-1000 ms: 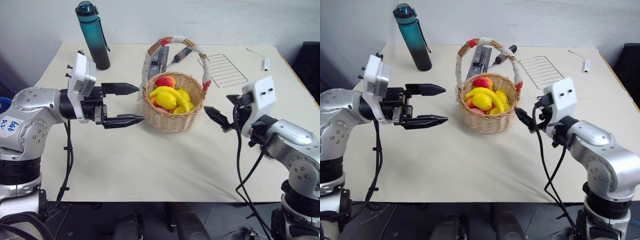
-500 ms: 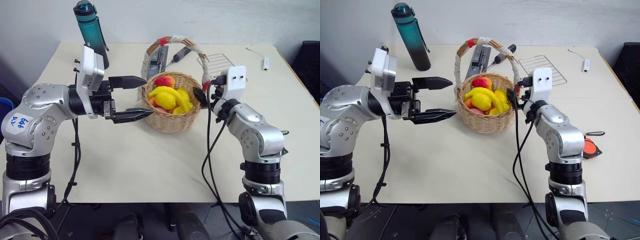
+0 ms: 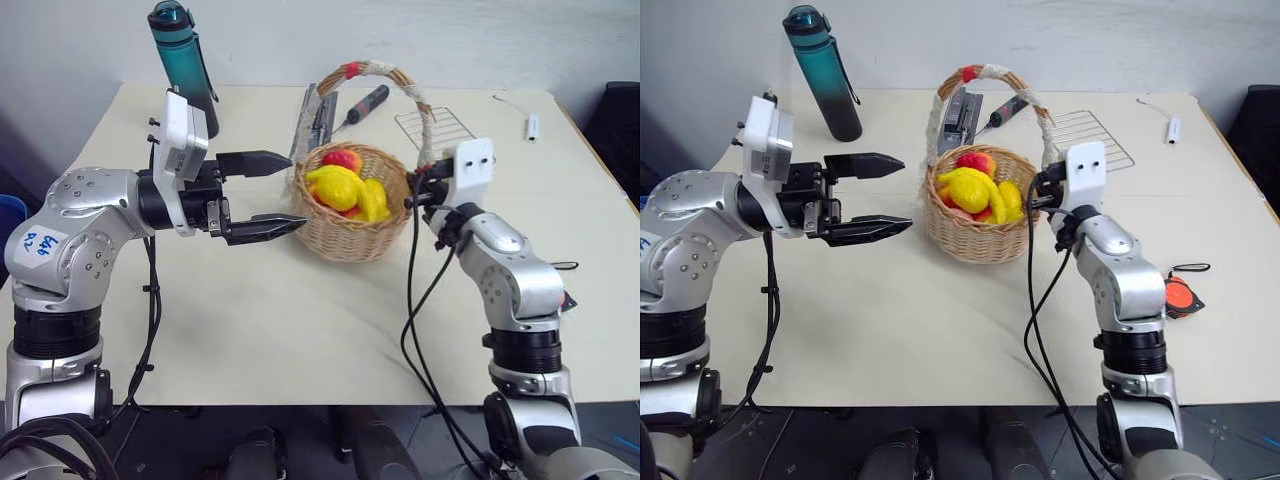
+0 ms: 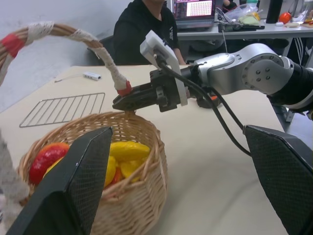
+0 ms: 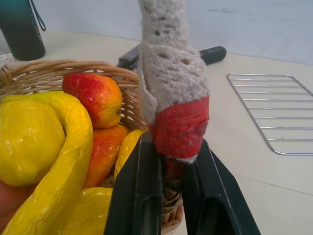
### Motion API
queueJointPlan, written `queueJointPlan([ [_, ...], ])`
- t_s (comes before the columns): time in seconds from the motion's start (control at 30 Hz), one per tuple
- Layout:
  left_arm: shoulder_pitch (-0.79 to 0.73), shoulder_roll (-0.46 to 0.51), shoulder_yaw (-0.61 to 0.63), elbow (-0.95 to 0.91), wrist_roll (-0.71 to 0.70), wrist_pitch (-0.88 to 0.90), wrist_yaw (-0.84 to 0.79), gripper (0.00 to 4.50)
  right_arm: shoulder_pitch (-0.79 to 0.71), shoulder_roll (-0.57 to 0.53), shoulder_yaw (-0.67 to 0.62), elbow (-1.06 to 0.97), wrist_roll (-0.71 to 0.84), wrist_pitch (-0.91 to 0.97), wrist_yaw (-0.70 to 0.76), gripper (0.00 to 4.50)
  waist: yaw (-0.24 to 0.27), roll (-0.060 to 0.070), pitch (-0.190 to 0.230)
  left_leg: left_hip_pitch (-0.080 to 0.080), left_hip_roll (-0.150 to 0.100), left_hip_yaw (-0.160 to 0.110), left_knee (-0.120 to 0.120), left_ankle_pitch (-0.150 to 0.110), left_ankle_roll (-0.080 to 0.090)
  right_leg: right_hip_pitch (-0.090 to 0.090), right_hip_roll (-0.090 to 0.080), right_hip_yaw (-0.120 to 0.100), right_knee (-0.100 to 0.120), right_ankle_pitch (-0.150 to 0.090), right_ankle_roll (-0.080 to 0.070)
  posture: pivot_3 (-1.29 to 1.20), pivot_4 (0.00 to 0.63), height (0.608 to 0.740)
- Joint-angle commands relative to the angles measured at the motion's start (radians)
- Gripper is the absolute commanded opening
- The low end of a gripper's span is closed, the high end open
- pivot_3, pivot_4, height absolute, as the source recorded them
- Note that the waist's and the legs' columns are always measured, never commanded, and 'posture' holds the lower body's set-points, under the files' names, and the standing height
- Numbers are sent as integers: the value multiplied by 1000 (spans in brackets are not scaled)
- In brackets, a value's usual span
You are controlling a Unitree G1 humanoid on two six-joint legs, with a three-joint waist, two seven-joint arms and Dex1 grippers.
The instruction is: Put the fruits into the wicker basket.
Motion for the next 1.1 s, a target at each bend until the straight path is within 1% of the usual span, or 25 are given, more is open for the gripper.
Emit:
queueJointPlan([
  [0.03, -5, -7, 32, -26, -52, 5, -16, 4500, 1, -107, -147, -125, 77, 5, 71, 174, 4, 0, 0, 0, 0, 0, 0, 0, 0, 0, 0, 0, 0, 0, 0, 0, 150, 740],
  [0.1, -12, -10, 24, -6, -46, 2, -23, 4500, 39, -234, -232, -111, 88, -14, 158, 174, 6, 1, 0, 0, 0, 0, 0, 0, 0, 0, 0, 0, 0, 0, 0, 0, 150, 740],
  [0.17, -24, -18, 21, 25, -40, -2, -23, 4500, 74, -337, -310, -47, 95, -50, 224, 174, 14, 1, 1, 0, 0, 0, 0, 0, 1, 1, 0, 0, -1, 0, 0, 0, 150, 740],
  [0.23, -28, -25, 24, 46, -40, -3, -21, 4500, 97, -395, -366, 49, 92, -94, 259, 174, 15, 1, 0, 1, -1, -1, 0, -1, 1, 2, 0, -1, -2, 0, 1, 0, 150, 740],
  [0.3, -22, -28, 22, 54, -35, -10, -24, 4500, 131, -440, -387, 161, 53, -183, 294, 174, 9, 1, 0, 1, -1, 0, 0, -1, 3, 3, 0, 0, -3, 0, 2, 0, 150, 740],
  [0.37, -12, -28, 20, 51, -33, -10, -28, 4500, 162, -467, -385, 254, 25, -263, 328, 174, 3, 1, 0, 2, -1, 0, 0, -3, 7, 3, 0, 1, -3, 1, 3, 0, 150, 740],
  [0.47, -10, -26, 24, 56, -44, 1, -34, 4500, 174, -457, -385, 354, 27, -319, 351, 174, -6, 1, 1, 2, -1, 1, 0, -3, 7, 3, 1, 2, -1, 1, 3, 0, 150, 740],
  [0.53, -16, -29, 25, 63, -52, 10, -36, 4500, 187, -436, -367, 391, 23, -350, 359, 174, -12, 1, 1, 3, -1, 1, 0, 1, 1, 2, 1, 3, 0, 1, 3, 0, 150, 740],
  [0.57, -18, -30, 23, 67, -50, 10, -37, 4500, 197, -425, -359, 399, 25, -361, 367, 909, -14, 1, 1, 3, -1, 1, 0, 1, 1, 2, 1, 3, 1, 1, 3, 0, 150, 740],
  [0.6, -22, -32, 20, 72, -47, 10, -38, 4500, 206, -418, -352, 405, 24, -367, 372, 1153, -16, 1, 1, 3, -1, 1, 0, 1, 0, 2, 2, 3, 1, 1, 2, 0, 150, 740],
  [0.7, -27, -35, 17, 80, -47, 13, -43, 4500, 250, -423, -360, 392, 34, -393, 410, 2202, -15, 1, 1, 3, 0, 0, 0, 1, 0, 3, 2, 3, 1, 1, 2, 0, 150, 740],
  [0.8, -29, -32, 20, 84, -51, 21, -53, 4500, 320, -494, -426, 382, 69, -396, 506, 3224, -5, 2, 1, 3, 0, 0, 0, 1, 0, 3, 2, 3, 1, 1, 3, 0, 150, 740],
  [0.9, -35, -21, 33, 90, -57, 20, -72, 4500, 424, -637, -521, 406, 115, -331, 669, 4230, 6, 3, 1, 3, -1, 1, 0, 1, 0, 3, 1, 3, 0, 1, 3, 0, 150, 740],
  [0.93, -35, -15, 34, 100, -46, 9, -80, 4500, 464, -689, -550, 415, 127, -305, 731, 4438, 10, 3, 1, 3, -1, 0, 0, 1, 1, 3, 1, 3, 0, 1, 3, 0, 150, 740],
  [0.97, -36, -13, 32, 107, -37, 0, -85, 4500, 489, -721, -566, 424, 135, -291, 770, 4438, 11, 3, 1, 3, -1, 0, 1, 1, 1, 3, 1, 3, 0, 1, 3, 0, 150, 740],
  [1.03, -34, 11, 25, 133, -17, -22, -126, 4500, 589, -822, -644, 458, 152, -221, 940, 4438, 11, 3, 1, 4, -1, 0, 1, 0, 2, 5, 1, 2, -1, 0, 3, 0, 150, 740],
  [1.1, -31, 26, 20, 149, -7, -37, -155, 4500, 667, -892, -715, 491, 176, -143, 1076, 4438, 10, 2, 1, 4, -1, -1, 0, -1, 5, 6, 1, 2, -2, 0, 3, 0, 150, 740],
])
